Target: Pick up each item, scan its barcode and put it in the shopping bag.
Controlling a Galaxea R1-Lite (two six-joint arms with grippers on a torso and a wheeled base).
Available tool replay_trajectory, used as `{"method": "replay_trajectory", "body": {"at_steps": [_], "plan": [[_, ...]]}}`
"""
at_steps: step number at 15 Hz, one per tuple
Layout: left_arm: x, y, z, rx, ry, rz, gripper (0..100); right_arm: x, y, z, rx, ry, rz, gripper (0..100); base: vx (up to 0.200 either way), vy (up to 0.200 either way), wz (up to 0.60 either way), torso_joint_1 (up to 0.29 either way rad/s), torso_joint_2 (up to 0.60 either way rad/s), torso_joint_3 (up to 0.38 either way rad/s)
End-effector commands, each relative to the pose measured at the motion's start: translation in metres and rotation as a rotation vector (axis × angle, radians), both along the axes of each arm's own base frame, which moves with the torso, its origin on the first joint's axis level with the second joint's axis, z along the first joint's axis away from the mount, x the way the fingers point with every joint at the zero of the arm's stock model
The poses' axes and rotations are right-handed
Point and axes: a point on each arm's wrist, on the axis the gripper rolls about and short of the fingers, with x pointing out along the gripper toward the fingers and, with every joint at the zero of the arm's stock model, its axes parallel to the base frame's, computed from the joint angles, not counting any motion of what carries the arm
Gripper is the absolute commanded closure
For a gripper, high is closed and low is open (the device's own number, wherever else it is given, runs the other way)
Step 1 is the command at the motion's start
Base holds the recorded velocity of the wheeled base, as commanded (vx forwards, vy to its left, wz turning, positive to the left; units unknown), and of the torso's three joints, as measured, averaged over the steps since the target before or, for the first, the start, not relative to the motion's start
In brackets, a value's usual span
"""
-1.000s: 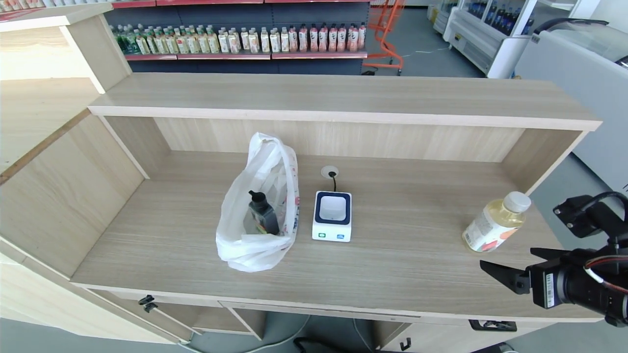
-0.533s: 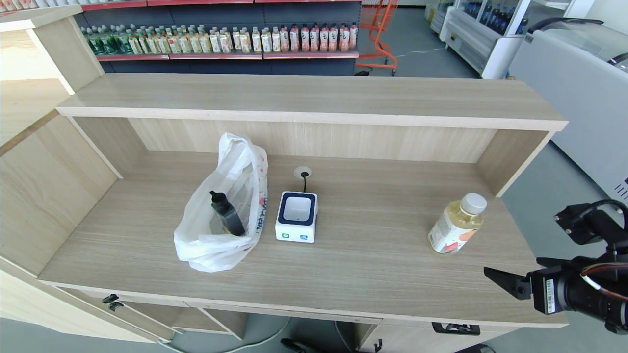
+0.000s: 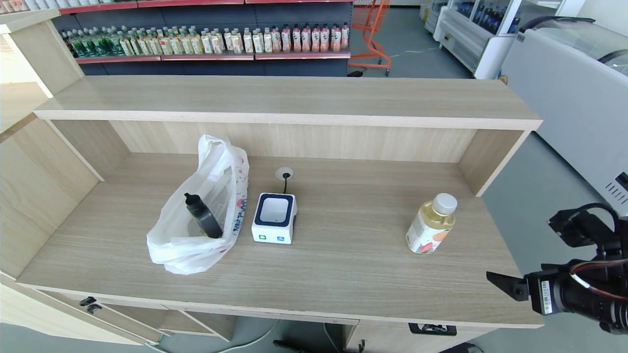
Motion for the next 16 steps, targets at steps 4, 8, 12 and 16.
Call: {"method": "replay_trajectory", "body": {"at_steps": [4,8,12,16], "plan": [[0.000,0.000,0.000,0.000,0.000,0.001,0,0.033,0.010,-0.011,0.013,-0.084,0.031,0,0.000,0.000,0.00,0.000,0.00,0.000],[0.000,0.000,0.000,0.000,0.000,0.001,0,0.058,0.024,-0.039,0.023,-0.119,0.066,0,0.000,0.000,0.00,0.000,0.00,0.000],[0.000,0.000,0.000,0.000,0.000,0.001,0,0.084,0.031,-0.060,0.013,-0.142,0.070,0,0.000,0.000,0.00,0.000,0.00,0.000],[0.000,0.000,0.000,0.000,0.000,0.001,0,0.116,0.054,-0.063,0.048,-0.222,0.115,0,0.000,0.000,0.00,0.000,0.00,0.000]]}}
